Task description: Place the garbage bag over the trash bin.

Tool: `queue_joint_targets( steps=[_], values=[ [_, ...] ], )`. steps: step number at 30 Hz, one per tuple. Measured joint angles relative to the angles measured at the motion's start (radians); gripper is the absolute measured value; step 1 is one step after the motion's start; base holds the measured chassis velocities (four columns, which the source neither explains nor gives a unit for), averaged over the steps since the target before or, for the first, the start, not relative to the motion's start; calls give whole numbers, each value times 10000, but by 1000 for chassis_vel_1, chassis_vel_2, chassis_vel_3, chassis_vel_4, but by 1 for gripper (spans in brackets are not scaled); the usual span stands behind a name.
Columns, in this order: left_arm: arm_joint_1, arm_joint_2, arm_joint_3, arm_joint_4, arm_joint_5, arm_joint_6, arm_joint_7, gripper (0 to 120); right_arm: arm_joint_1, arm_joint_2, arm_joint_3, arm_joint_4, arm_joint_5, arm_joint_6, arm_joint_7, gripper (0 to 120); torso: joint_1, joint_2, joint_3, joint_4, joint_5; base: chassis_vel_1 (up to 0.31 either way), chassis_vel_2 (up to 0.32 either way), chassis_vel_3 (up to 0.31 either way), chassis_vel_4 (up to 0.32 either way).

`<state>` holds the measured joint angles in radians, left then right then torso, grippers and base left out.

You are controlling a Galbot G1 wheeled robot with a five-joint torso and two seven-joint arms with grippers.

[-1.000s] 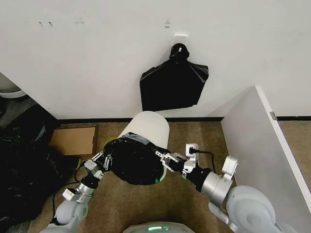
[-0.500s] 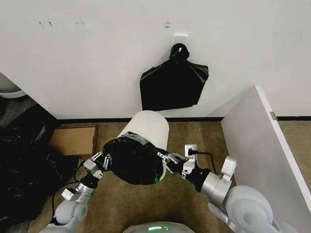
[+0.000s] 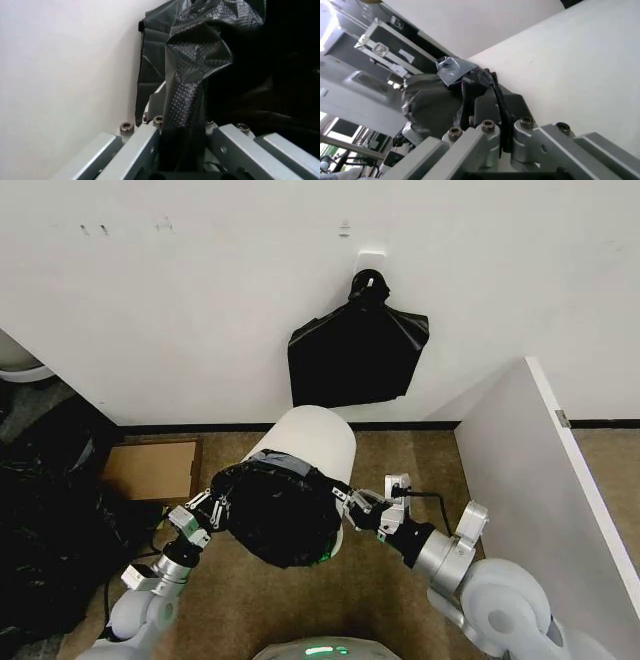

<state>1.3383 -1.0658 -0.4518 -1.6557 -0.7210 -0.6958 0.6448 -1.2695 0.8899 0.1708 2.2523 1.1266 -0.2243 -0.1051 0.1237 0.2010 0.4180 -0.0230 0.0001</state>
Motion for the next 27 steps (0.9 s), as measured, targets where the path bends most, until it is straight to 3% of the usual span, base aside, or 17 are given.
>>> queue_joint_targets(
  steps=[5, 12, 21, 24, 27],
  values=[
    [-34, 6, -64, 90, -191, 92, 41, 0, -30, -26, 66, -368, -91, 382, -814, 0, 0, 0, 0, 0, 0, 0, 0, 0, 0],
    [24, 7, -237, -193, -1018, 759, 182, 0, 25, -3, 26, -1468, -1257, 2041, -2544, 0, -1, 0, 0, 0, 0, 0, 0, 0, 0],
    [28, 18, -390, -362, -1266, 1094, 365, 0, 100, 168, -79, -1824, -1320, 3097, -2525, 0, -1, 0, 0, 0, 1, 0, 0, 0, 0],
    [31, -90, -380, -413, -1279, 1310, -398, 0, -31, 262, -92, -1769, -1281, 3565, -2350, 0, -1, 0, 0, 0, -1, 0, 0, 0, 0],
    [50, -140, -345, -431, -1342, 1446, -698, 0, -143, 313, -93, -1782, -1469, 3889, -2531, 8, -1, 0, 0, 1, 0, 0, 0, 0, 0]
  ],
)
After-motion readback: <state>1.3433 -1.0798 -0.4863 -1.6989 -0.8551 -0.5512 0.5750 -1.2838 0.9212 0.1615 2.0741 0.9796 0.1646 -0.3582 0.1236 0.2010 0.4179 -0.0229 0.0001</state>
